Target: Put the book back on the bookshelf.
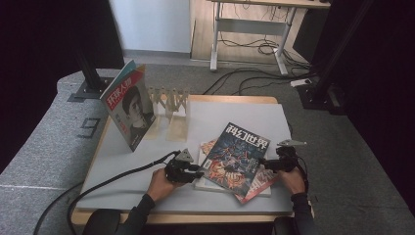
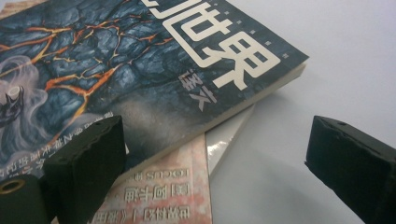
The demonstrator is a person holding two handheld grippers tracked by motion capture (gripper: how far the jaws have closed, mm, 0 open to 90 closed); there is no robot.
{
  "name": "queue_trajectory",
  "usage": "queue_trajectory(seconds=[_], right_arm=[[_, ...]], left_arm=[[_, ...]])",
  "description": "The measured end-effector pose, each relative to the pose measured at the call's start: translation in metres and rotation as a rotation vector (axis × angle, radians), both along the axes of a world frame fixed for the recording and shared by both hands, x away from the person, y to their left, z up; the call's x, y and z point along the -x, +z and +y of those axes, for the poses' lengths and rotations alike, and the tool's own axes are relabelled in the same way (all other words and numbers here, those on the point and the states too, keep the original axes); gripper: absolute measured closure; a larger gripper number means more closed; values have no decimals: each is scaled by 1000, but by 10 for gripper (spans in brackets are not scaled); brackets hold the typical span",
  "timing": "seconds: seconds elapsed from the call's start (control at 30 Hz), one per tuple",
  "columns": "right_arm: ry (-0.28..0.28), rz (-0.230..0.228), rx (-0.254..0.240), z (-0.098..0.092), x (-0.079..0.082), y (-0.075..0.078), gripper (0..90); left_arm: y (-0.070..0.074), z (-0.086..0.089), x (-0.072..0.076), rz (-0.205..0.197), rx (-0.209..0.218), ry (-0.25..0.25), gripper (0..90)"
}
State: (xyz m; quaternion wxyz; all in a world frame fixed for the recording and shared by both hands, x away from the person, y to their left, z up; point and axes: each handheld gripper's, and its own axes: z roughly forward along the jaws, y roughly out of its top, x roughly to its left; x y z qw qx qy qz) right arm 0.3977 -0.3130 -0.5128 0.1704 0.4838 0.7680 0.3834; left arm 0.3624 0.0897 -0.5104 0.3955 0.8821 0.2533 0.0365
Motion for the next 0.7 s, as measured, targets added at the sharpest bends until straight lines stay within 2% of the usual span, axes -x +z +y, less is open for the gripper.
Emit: queue_trajectory(seconds=[0.27,0.43,0.7], right_arm=[[2,64,-81,-2,-15,-5,33],[10,108,-105,-4,-25,-6,26],[21,163,-175,-6,-41,-11,28]], left_arm=[[-1,0,1,-11,-2,-5,613],[-1,0,1,-19,-5,-8,610],[-2,0,2,-27,-8,-11,605]])
